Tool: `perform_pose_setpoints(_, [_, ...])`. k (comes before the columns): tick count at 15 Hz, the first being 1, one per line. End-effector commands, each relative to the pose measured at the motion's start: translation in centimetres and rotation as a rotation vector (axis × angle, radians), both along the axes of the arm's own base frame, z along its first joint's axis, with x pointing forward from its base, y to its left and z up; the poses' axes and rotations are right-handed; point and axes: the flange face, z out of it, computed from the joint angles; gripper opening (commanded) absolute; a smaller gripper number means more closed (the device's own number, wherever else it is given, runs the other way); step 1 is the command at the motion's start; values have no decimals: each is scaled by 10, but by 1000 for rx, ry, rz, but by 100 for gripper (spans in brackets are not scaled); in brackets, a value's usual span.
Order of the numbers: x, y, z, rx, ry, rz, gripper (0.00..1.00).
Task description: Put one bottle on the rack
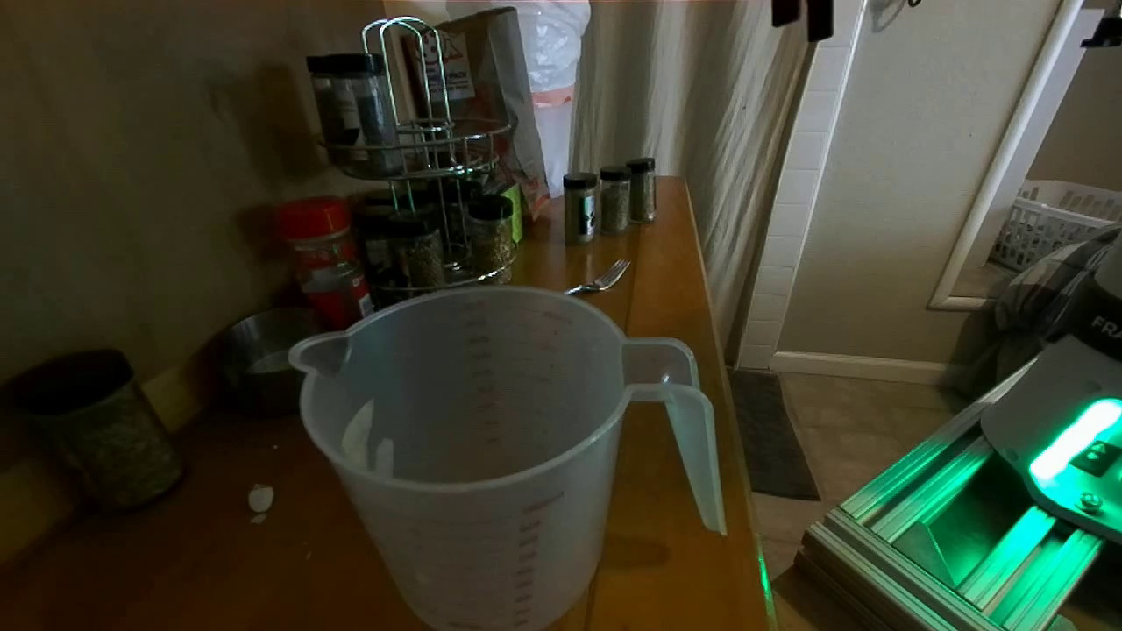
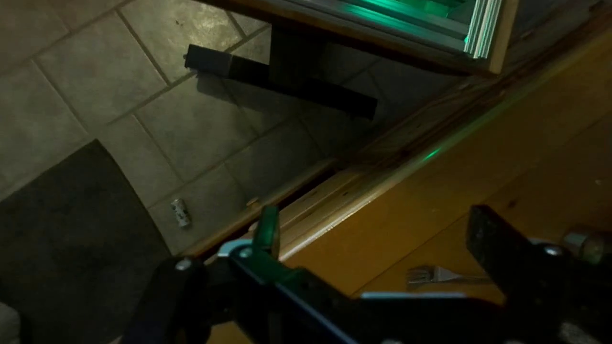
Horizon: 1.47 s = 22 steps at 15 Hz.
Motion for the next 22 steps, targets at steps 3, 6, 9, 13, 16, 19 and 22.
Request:
perform_pose_setpoints(3, [20,24,-21,18,15,110,100])
perform_pose_setpoints(6, [31,29,-26,24,32,146,100])
perform_pose_setpoints(9, [32,30,-24,26,28,151,100])
perform_pose_setpoints(13, [45,51,-30,49,-56,316,100])
perform_pose_setpoints(16, [64,74,-38,54,-142,458,100])
perform_pose_setpoints(19, [64,86,-35,129,-231,579,100])
perform_pose_setpoints(22, [65,85,-37,97,-206,554,100])
